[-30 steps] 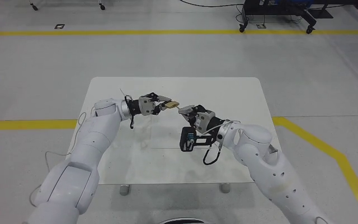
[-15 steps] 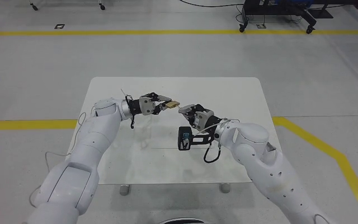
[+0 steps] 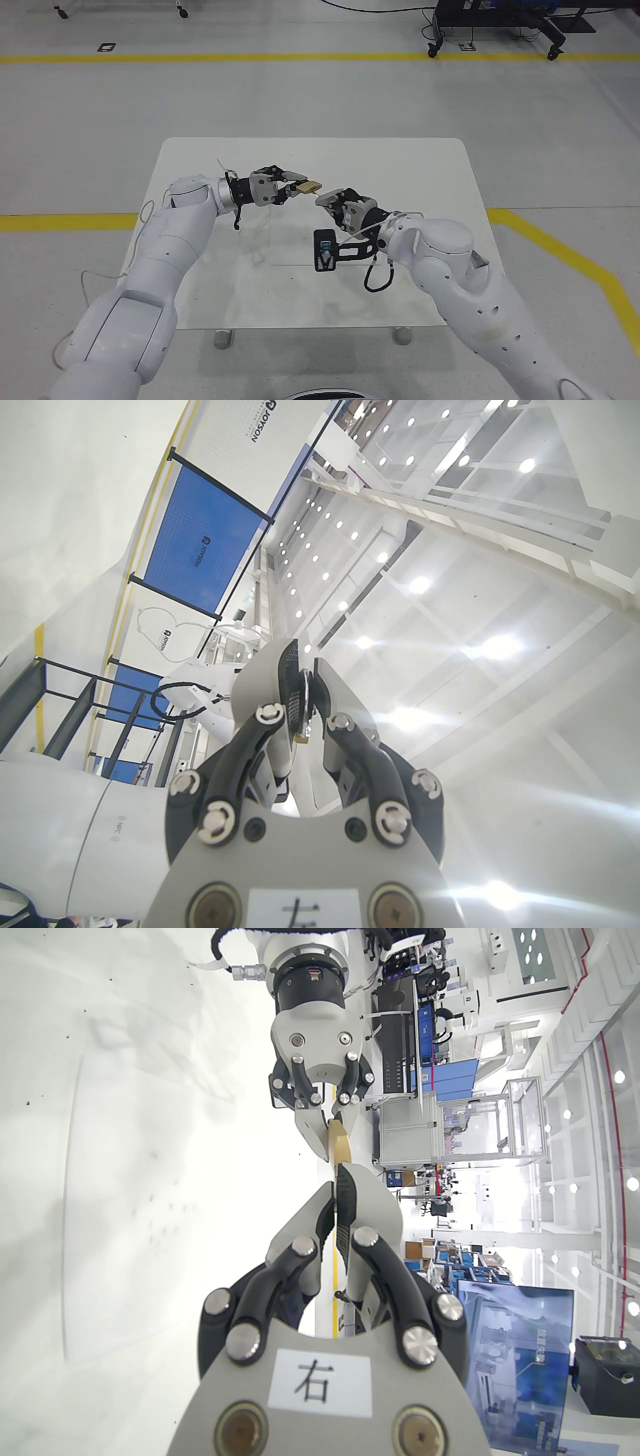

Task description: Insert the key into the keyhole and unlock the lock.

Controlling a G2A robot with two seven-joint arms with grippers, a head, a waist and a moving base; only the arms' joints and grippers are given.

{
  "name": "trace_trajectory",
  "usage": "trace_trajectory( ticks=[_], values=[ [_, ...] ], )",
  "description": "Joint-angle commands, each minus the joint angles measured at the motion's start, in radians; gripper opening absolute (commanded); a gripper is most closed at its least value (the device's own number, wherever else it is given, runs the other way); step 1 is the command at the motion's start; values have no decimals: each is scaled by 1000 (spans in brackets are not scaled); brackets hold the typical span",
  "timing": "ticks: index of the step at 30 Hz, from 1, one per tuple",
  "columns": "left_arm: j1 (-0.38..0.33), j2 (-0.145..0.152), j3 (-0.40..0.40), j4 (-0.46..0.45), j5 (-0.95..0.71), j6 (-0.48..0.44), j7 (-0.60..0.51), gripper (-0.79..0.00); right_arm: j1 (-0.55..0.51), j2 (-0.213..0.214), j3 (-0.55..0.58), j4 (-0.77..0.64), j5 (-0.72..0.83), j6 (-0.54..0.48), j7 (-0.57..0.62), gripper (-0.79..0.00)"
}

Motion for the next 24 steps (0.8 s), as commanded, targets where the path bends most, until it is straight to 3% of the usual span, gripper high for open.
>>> trace_trajectory(
  ticks=[1,24],
  values=[
    [0,0,0,0,0,-1,-2,-785,3,0,-3,2,-4,-4,5,-785],
    [2,2,1,-5,2,-4,-4,-785,16,0,-5,4,1,-9,21,-785]
  ],
)
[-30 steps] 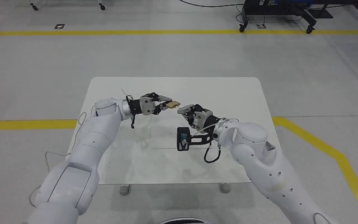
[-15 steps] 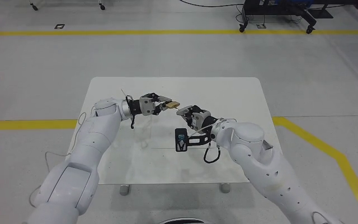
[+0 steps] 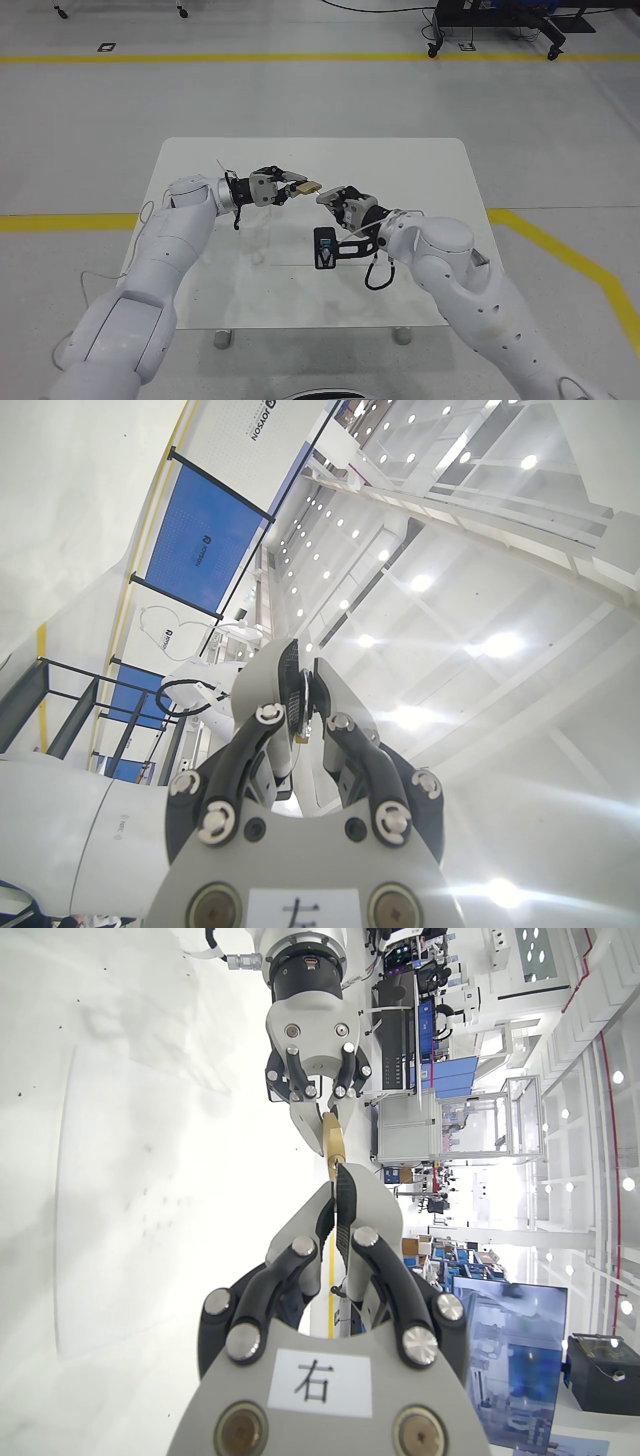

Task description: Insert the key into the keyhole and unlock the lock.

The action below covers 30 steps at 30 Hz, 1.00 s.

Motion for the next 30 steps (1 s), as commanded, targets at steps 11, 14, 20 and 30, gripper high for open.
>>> trace_trajectory(
  ticks=[11,14,20,30],
  values=[
    [0,1,3,-2,6,-3,-2,-785,22,-4,-18,13,1,-11,21,-785],
    [0,1,3,-2,5,-4,-2,-785,24,-4,-18,13,1,-19,23,-785],
    [1,1,3,-3,5,-4,-2,-785,36,-6,-23,15,3,-37,34,-785],
    [1,2,4,-5,7,-5,-3,-785,51,-10,-34,9,12,-63,70,-785]
  ],
)
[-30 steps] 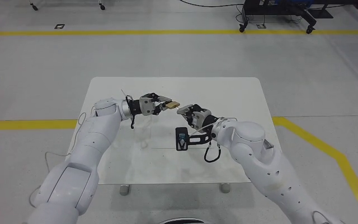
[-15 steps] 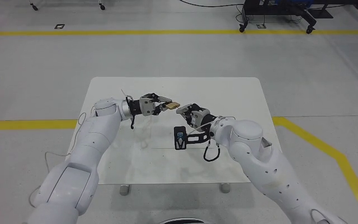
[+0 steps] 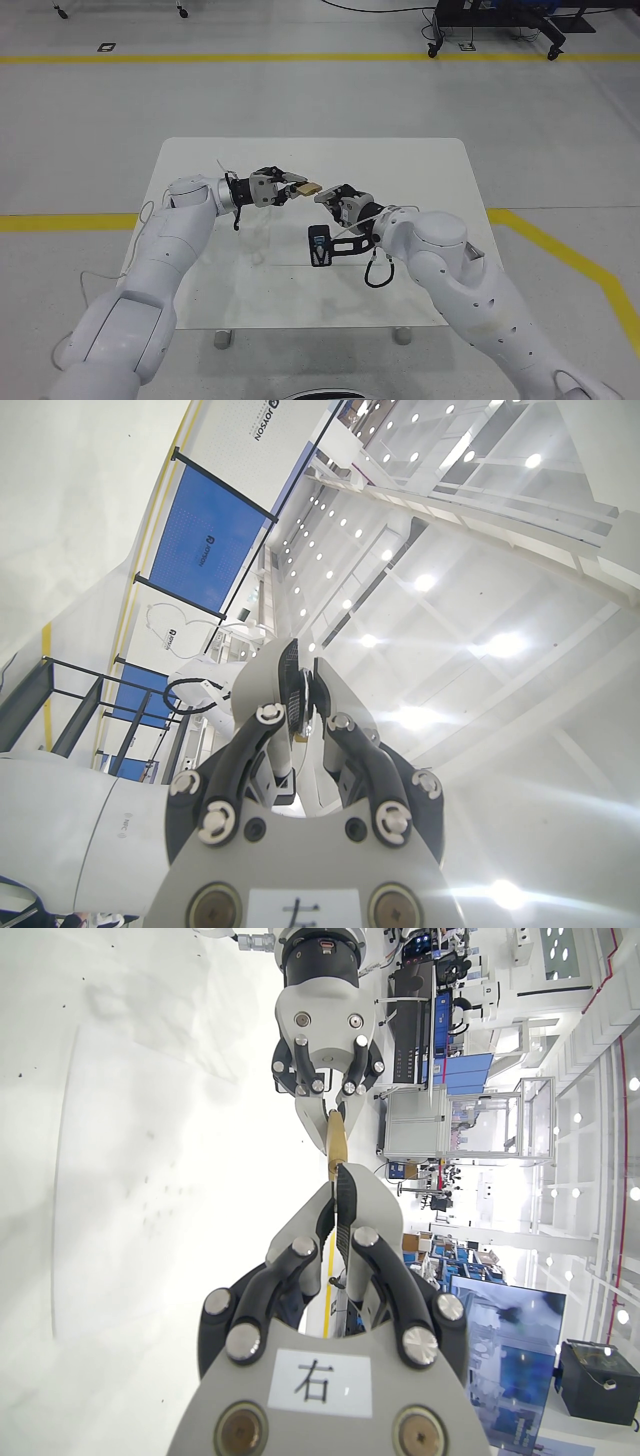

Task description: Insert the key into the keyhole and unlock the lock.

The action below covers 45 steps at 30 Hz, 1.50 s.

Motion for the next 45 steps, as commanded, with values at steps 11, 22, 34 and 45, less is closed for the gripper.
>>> trace_trajectory(
  ticks=[11,22,34,45],
  values=[
    [1,1,0,-2,0,-4,-2,-785,20,-7,-16,1,12,-25,43,-785],
    [3,1,0,-5,-2,-7,-3,-785,44,-16,-31,15,35,-37,84,-785],
    [1,2,-1,-4,-6,-6,-3,-785,70,-25,-46,39,59,-41,107,-785],
    [0,2,-3,0,-13,-9,-1,-785,57,-25,-21,42,94,-17,89,-262]
  ],
)
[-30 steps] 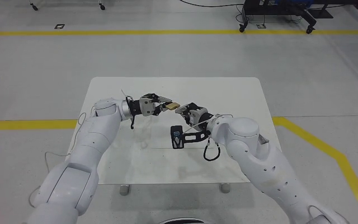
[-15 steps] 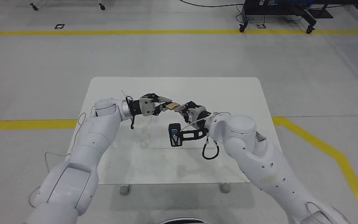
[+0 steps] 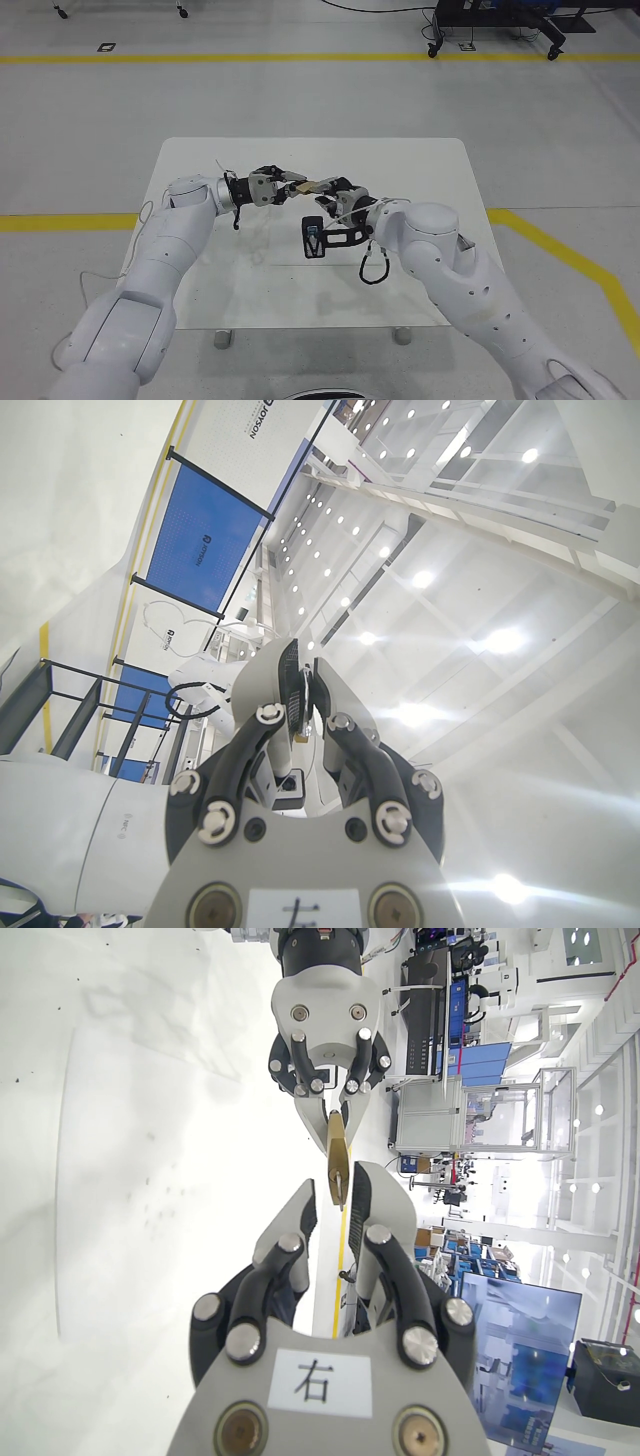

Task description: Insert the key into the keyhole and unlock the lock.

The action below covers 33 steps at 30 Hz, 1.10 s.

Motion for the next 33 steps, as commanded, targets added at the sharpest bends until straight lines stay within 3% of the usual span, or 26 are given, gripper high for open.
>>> trace_trajectory(
  ticks=[1,3,5,9,23,27,30,33],
  values=[
    [0,0,-1,1,-1,-1,1,-785,-7,1,8,-1,7,14,-11,-212],
    [-1,0,-2,0,2,-15,9,-785,-20,2,25,-10,32,52,-45,0],
    [0,1,-6,-3,-2,-37,20,-785,-43,4,50,-24,60,104,-90,0],
    [9,7,-31,-16,-18,-102,60,-785,-51,5,58,-29,65,111,-104,0],
    [9,7,-31,-16,-18,-102,60,-785,-51,5,58,-29,65,111,-104,0],
    [46,15,-63,-100,-33,-205,144,-785,-51,5,58,-29,65,111,-104,0],
    [78,16,-91,-129,-65,-293,199,-785,-60,2,110,65,236,156,-214,0],
    [109,11,-93,-144,-71,-378,234,-785,-65,4,130,129,310,139,-309,0]
  ],
)
